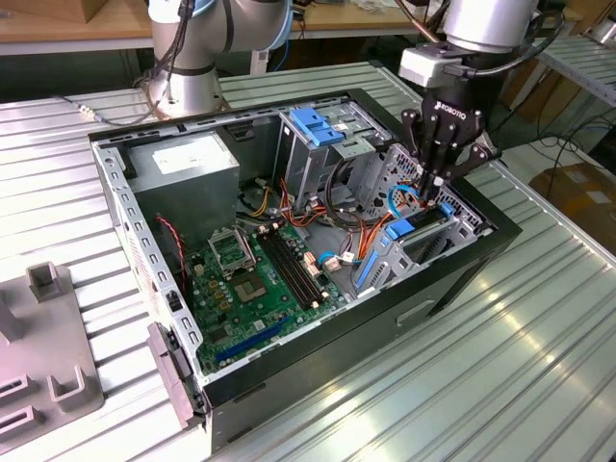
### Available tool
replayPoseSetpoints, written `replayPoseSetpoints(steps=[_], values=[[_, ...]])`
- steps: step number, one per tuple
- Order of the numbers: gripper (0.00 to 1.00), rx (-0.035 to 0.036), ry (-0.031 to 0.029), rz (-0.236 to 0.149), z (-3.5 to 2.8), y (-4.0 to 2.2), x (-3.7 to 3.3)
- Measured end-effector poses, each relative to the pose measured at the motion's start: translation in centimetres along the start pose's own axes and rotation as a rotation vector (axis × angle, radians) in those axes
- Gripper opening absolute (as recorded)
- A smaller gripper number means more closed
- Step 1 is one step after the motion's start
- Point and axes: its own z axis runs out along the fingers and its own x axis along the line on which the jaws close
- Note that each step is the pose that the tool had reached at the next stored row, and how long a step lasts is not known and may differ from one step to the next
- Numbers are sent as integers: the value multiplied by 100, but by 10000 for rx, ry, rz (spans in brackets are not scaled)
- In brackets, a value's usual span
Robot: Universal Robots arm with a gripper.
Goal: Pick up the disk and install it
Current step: 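Insert the second disk wire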
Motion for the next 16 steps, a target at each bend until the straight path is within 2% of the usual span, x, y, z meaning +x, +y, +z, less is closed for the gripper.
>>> replayPoseSetpoints(steps=[1,2,4,5,8,10,14,16], values=[[16,193,-264,-65,58,49,100],[16,445,-346,-97,79,105,111],[16,572,-349,-97,80,124,112],[16,687,-348,-94,81,139,112],[16,908,-348,-83,83,167,113],[16,1015,-361,-91,88,194,114],[16,1176,-369,-124,105,239,110],[16,1305,-376,-126,109,254,111]])
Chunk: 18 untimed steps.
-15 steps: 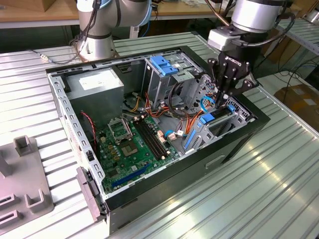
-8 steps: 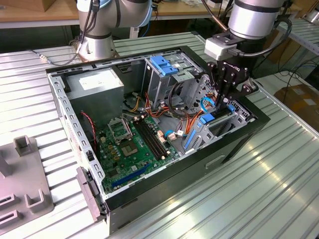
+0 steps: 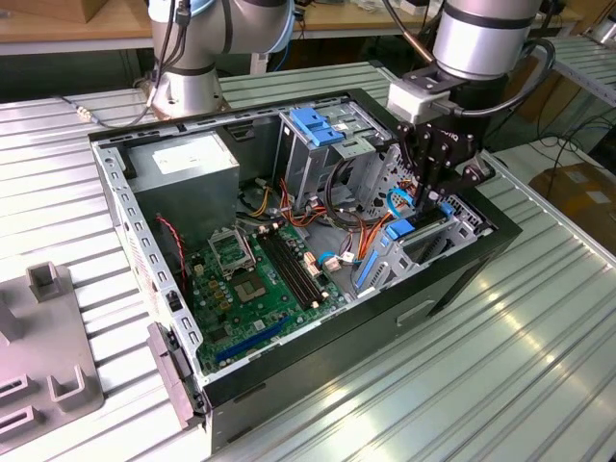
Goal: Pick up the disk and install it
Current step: 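Insert the second disk wire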
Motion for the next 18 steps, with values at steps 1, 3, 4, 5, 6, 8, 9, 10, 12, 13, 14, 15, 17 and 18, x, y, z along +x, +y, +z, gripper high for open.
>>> replayPoseSetpoints(steps=[1,3,4,5,6,8,9,10,12,13,14,15,17,18], values=[[16,135,-22,12,0,13,4],[16,262,-76,29,4,22,18],[16,303,-161,40,9,25,37],[16,318,-269,54,11,27,52],[16,333,-529,93,14,32,72],[16,344,-1095,173,25,36,135],[16,346,-1219,191,33,38,174],[16,349,-1413,219,41,40,217],[16,353,-1657,254,47,42,264],[16,356,-1772,270,52,43,291],[16,360,-1816,278,54,44,307],[16,371,-1824,278,54,45,311],[16,390,-1860,284,55,48,314],[16,403,-1891,288,57,49,325]])
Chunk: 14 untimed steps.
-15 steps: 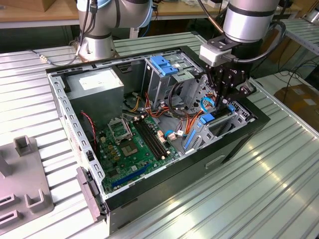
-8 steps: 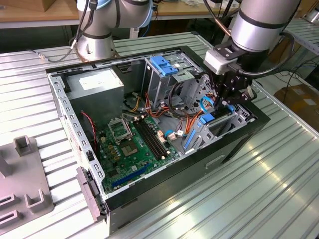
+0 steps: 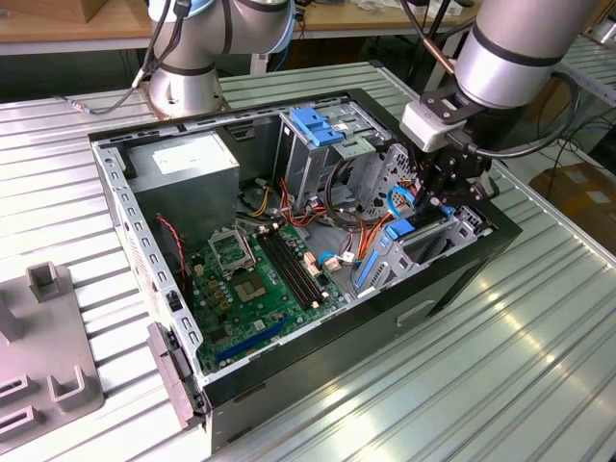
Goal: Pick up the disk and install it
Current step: 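Insert the second disk wire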
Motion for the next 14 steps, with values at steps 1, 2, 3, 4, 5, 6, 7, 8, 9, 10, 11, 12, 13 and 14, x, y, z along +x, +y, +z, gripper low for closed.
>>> replayPoseSetpoints(steps=[1,2,3,4,5,6,7,8,9,10,11,12,13,14], values=[[16,2,-1,1,-1,1,6],[16,2,-1,2,-2,1,9],[16,4,-1,2,-1,1,11],[16,7,-1,1,0,1,11],[16,8,-2,0,2,2,12],[16,9,-3,0,3,2,13],[16,10,-4,1,4,3,15],[16,10,-3,1,5,3,16],[16,9,-1,1,9,4,19],[16,9,0,2,11,5,20],[16,9,-1,2,15,5,20],[16,9,-1,2,21,6,21],[16,10,0,1,24,7,21],[16,11,0,1,29,7,22]])
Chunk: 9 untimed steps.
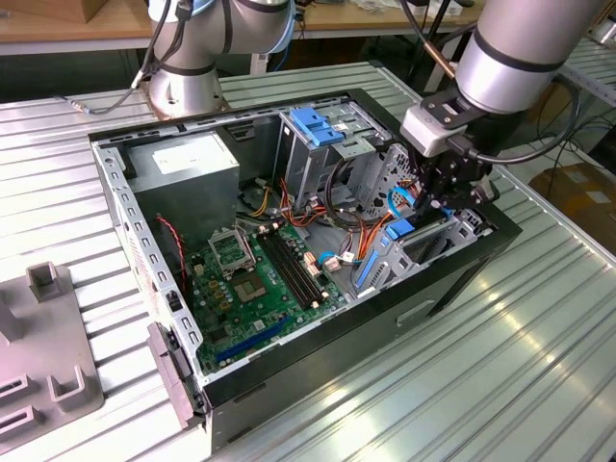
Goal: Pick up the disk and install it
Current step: 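Insert the second disk wire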
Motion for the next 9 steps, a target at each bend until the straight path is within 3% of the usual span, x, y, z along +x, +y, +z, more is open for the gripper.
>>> replayPoseSetpoints(steps=[9], values=[[17,4,-13,1,45,9,18]])
